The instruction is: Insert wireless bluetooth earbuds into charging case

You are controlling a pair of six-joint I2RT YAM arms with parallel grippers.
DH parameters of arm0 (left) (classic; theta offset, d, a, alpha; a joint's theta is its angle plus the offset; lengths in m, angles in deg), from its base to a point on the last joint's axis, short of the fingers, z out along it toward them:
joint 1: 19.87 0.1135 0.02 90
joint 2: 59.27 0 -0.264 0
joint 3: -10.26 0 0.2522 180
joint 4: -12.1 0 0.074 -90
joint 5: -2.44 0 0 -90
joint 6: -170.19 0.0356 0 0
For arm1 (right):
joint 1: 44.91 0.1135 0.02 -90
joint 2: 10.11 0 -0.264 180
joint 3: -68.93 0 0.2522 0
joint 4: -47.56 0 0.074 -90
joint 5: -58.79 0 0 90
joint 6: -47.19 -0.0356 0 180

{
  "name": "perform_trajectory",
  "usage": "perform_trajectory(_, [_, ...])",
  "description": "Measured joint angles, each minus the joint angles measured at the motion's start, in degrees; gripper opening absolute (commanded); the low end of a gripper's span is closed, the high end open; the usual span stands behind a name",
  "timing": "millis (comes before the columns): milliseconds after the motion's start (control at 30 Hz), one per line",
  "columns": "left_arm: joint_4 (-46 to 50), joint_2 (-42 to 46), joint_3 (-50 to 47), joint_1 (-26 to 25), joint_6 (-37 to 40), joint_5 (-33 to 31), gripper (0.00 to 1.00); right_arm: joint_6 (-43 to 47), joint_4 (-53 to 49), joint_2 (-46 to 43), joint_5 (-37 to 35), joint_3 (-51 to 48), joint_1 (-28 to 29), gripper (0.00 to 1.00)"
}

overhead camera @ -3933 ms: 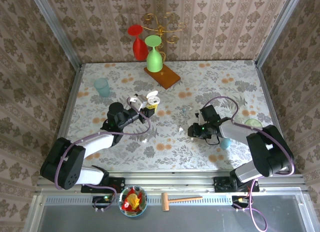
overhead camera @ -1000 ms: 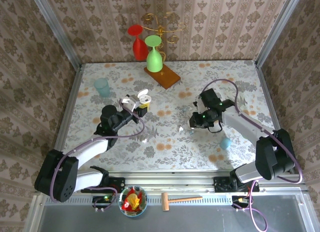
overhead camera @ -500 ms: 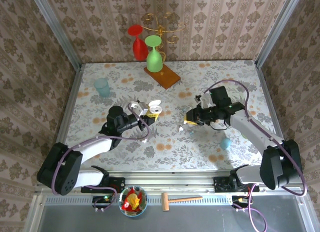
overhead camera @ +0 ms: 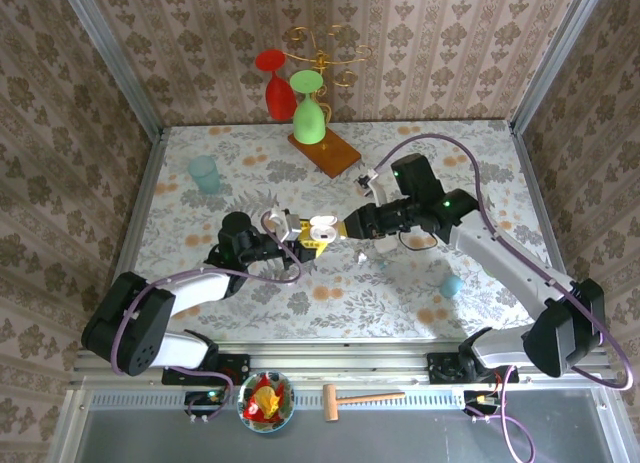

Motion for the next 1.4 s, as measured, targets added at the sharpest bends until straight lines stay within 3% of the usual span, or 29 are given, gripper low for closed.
perform_trajectory(733, [-1.27,0.00,0.72,-0.31,-1.51,3.26,0.02,3.45,0.52,5.11,-3.54,1.99,2.14,0.17])
perform_trajectory(1233, [-1.79,0.00,0.83,-0.35,-2.14,3.15,0.02,3.10,-0.15,4.52,-8.76,2.19,2.58,0.46])
perform_trajectory(1400, [-3.06,0.00,0.81,0.59,-2.08,1.70,0.02,3.04,3.30,-3.58,-9.11,-3.48,2.58,0.50])
